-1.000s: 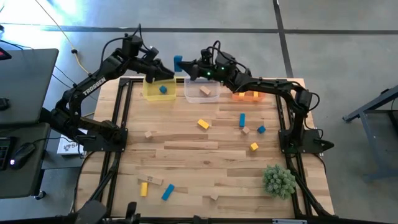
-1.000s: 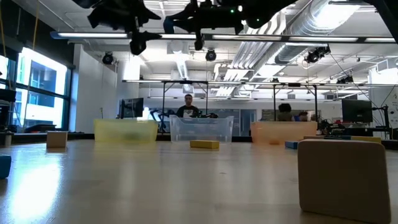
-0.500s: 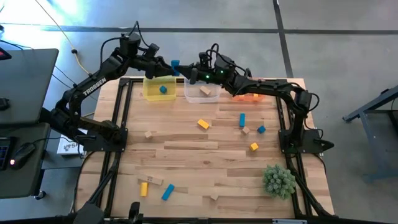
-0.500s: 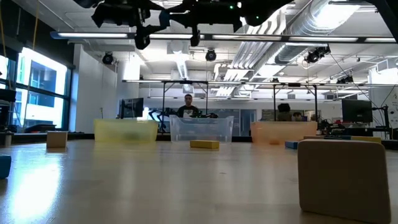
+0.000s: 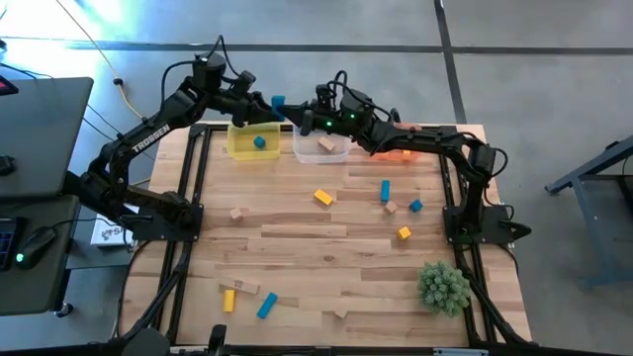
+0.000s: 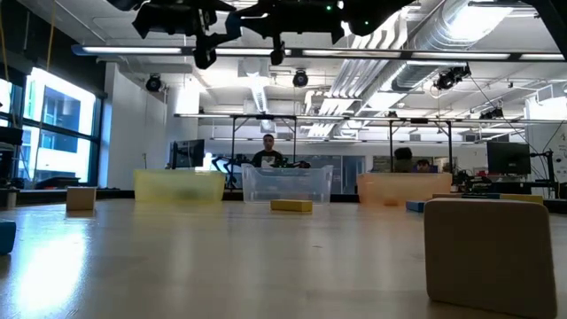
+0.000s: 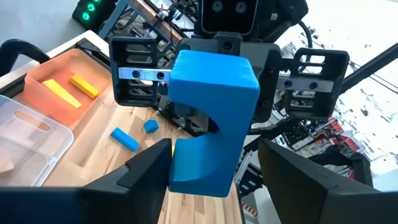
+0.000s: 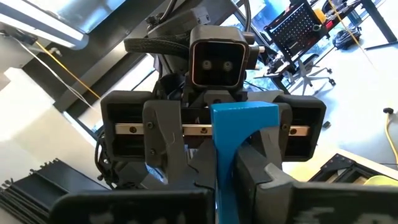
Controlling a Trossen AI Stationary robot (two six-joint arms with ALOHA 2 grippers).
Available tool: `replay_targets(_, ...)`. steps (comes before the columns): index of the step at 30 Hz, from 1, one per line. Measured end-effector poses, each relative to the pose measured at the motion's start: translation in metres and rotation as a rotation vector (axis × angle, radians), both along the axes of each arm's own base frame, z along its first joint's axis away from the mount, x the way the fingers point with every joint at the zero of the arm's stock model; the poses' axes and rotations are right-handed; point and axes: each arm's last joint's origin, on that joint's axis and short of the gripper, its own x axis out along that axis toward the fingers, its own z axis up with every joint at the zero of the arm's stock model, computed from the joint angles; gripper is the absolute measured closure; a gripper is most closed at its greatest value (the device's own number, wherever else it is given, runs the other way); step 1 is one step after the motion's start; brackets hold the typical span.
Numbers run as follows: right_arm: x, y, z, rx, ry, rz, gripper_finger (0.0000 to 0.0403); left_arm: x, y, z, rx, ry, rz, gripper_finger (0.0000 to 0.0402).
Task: Sort & place blocks by color
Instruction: Put the blue block into the yellow bin
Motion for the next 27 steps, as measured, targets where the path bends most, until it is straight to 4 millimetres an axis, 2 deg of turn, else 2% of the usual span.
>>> replay_targets(15, -0.0002, -0.0001, 0.001, -0.003, -0.01, -0.001, 0.0398, -0.0001, 0.0006, -0.0006, 0.019, 0.007, 0.016, 0.0293)
replay_targets(21, -0.0004, -0.0004, 0.0011, -0.026, -0.007, -0.004, 0.0394, 0.0, 0.0008, -0.0008, 0.032, 0.009, 0.023, 0.0298)
replay_targets(27, -0.0008, -0.0018, 0.0006, -0.053, 0.003, -0.019, 0.0334, 0.0002, 0.0006, -0.0014, 0.023, 0.016, 0.029, 0.0298)
